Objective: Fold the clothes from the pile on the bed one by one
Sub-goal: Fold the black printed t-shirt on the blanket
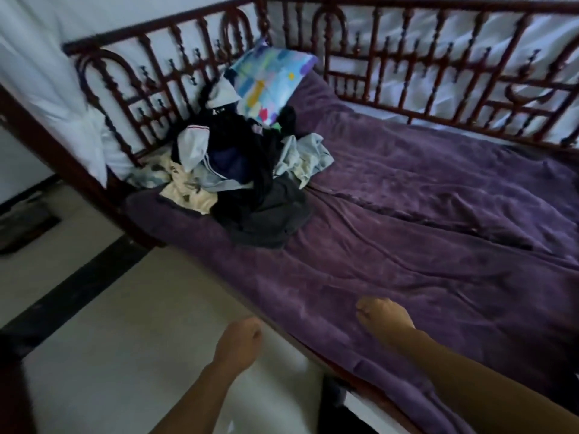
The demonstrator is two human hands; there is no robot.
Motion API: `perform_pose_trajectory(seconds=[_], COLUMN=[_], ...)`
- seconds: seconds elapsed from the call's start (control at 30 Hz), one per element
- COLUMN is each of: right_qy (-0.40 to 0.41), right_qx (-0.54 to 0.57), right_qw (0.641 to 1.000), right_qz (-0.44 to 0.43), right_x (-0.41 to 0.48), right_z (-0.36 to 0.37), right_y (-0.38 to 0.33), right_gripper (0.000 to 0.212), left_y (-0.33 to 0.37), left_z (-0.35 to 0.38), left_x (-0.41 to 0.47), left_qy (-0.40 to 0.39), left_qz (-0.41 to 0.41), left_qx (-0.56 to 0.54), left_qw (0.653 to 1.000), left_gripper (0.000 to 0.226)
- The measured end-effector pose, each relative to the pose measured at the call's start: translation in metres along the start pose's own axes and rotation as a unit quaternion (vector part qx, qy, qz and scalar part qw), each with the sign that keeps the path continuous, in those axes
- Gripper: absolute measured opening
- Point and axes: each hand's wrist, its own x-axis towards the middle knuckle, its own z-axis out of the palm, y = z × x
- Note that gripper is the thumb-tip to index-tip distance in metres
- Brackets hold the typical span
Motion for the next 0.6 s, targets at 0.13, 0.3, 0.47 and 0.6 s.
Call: perform_pose_trajectory(seconds=[0.13, 0.3, 0.47, 0.6], right_qy=[-0.006, -0.052, -0.085, -0.094], right_qx=[-0.006, 0.008, 0.029, 0.028], right_qw=[1.000, 0.999, 0.996, 0.995], right_qz=[-0.007, 0.012, 0.015, -0.008], right_x=[0.052, 0.136, 0.219, 0.273], right_z=[-0.006, 0.000, -0.007, -0.028], right_y=[-0.029, -0.066, -0.122, -0.170], right_gripper=[0.029, 0.028, 0.029, 0.029], left_y=[-0.021, -0.056, -0.086, -0.102], left_z=[-0.030, -0.071, -0.118, -0.147], left_x=[0.041, 0.112, 0.180, 0.224], left_qy=[-0.005, -0.021, -0.018, -0.015], left_qz=[0.015, 0.001, -0.022, -0.053], left_qx=[-0.006, -0.005, -0.044, -0.075], left_qw=[1.000, 1.000, 0.999, 0.996], left_gripper=[0.021, 0.011, 0.012, 0.016])
